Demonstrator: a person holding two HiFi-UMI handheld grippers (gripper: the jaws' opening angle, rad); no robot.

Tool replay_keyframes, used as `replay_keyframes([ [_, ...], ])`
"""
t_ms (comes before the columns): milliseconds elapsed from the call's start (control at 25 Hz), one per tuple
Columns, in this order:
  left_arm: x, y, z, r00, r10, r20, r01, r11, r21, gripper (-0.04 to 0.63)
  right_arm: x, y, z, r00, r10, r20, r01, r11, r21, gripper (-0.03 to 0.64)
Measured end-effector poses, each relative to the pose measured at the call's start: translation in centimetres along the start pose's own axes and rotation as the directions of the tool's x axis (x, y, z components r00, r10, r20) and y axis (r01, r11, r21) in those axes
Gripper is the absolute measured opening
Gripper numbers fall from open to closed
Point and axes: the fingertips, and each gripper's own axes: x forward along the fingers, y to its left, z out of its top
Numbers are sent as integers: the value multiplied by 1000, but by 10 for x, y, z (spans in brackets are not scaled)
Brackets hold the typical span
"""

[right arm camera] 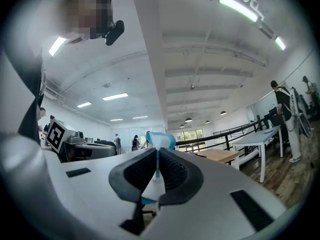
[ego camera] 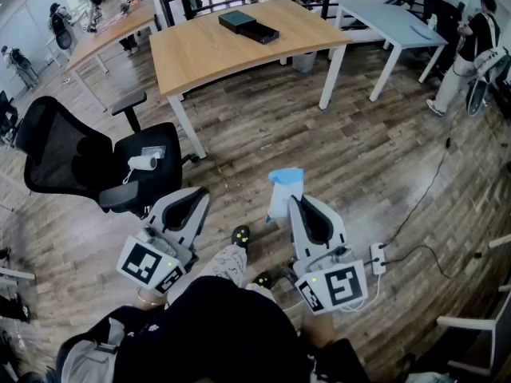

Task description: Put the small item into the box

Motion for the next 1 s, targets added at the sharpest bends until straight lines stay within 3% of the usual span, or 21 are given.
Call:
replay_keyframes([
  [440,34,19,-3,998,-40,40,40,999,0,26,27,-23,0,1000,-22,18,22,1000,0,31],
  [1000,82,105,-13,1000,-5,27,6,999,-36,26,124,-48,-5,1000,9,-10,-9,1000,-9,31],
])
